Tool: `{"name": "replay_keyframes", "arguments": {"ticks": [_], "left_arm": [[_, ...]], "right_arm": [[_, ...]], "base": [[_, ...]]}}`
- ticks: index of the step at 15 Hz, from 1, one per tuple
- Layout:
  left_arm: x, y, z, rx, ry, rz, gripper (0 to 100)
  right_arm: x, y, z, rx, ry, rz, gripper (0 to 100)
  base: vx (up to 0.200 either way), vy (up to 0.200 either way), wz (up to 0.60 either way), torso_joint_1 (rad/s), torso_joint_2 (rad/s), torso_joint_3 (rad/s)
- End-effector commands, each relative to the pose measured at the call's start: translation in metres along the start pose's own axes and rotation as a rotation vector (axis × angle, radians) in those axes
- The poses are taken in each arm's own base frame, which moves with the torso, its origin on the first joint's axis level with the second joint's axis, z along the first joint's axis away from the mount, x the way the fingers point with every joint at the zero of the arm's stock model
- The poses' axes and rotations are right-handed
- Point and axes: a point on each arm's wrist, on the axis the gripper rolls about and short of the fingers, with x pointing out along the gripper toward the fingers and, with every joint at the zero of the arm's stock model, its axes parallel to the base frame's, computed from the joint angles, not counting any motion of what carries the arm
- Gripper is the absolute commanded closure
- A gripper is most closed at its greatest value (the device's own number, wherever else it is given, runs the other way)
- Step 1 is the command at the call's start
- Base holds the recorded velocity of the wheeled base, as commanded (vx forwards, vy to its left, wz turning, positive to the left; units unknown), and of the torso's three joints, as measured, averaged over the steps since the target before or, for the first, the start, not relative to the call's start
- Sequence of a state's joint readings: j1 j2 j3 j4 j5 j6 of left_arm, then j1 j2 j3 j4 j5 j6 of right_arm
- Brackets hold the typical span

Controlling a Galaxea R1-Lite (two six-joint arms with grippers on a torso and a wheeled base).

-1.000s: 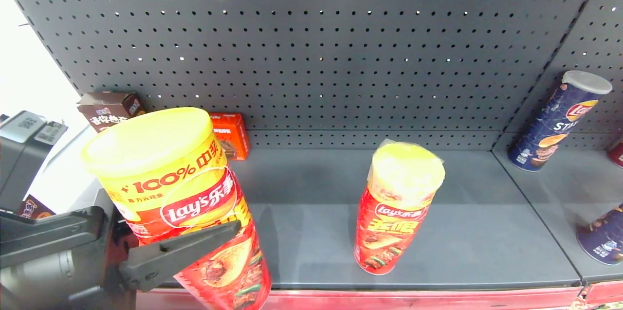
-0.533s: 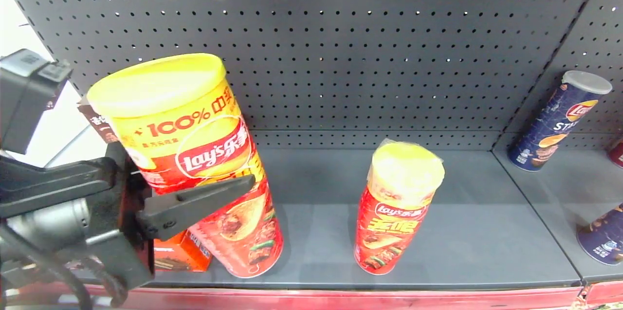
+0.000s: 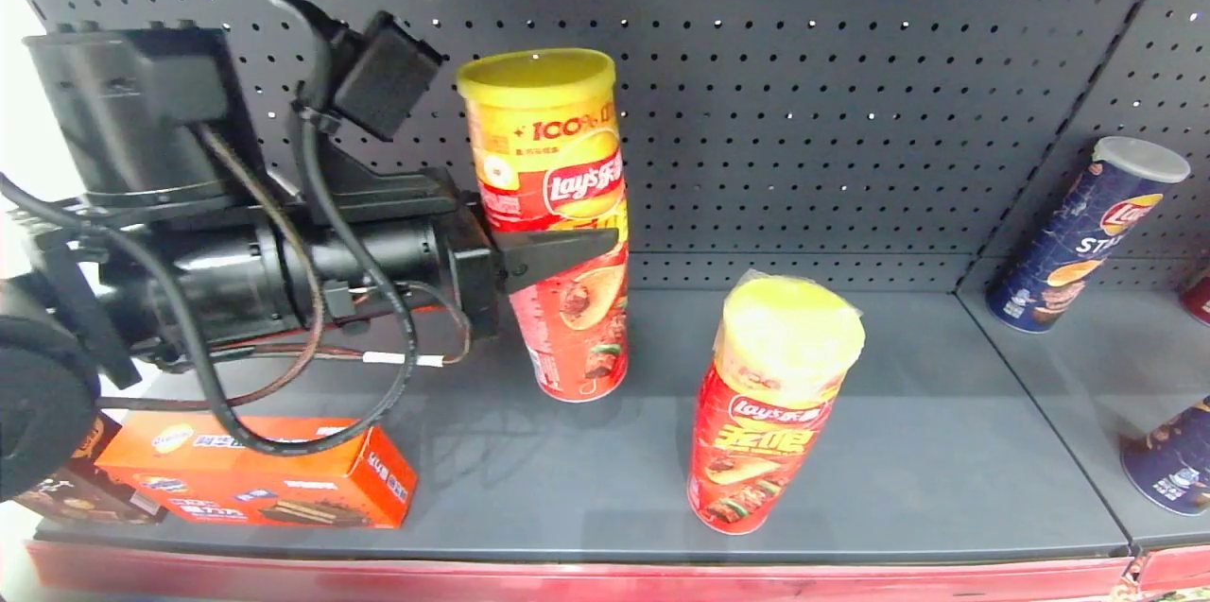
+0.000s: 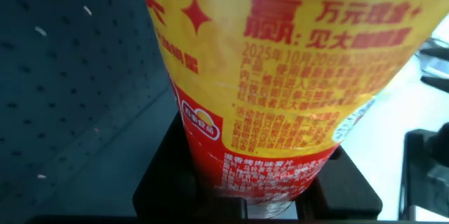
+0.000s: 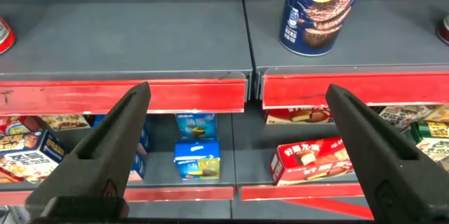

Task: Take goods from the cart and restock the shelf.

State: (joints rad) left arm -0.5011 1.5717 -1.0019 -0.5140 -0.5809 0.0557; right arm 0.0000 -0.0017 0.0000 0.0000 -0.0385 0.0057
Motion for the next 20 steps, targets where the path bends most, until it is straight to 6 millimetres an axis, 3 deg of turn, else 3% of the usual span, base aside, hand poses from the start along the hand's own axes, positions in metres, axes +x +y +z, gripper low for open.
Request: {"name": "replay_keyframes", "arguments": {"ticks": [1,4,6,11,20], "left_arm": [[0.034,0.019,-0.018,-0.033,0.051,-0.022,100],[0.061,0.039,-0.020,-0.009,0.018,-0.027,100],[0.084,0.057,-0.036,0.071,0.015,-0.041,100],[0.126,0.083,-0.046,0.093,-0.015,-0.083,100],[0.141,0.098,-0.047,0.034,0.049,-0.199,100]], "right_arm": [[0.000,0.000,0.000,0.000,0.003,0.000,0],[0.000,0.000,0.000,0.000,0.003,0.000,0],[0.000,0.000,0.000,0.000,0.003,0.000,0],[0.000,0.000,0.000,0.000,0.003,0.000,0],[0.000,0.000,0.000,0.000,0.003,0.000,0]], "base": [[0.000,0.000,0.00,0.000,0.00,0.000],[0.000,0.000,0.00,0.000,0.00,0.000],[0.000,0.000,0.00,0.000,0.00,0.000],[0.000,0.000,0.00,0.000,0.00,0.000],[0.000,0.000,0.00,0.000,0.00,0.000]]}}
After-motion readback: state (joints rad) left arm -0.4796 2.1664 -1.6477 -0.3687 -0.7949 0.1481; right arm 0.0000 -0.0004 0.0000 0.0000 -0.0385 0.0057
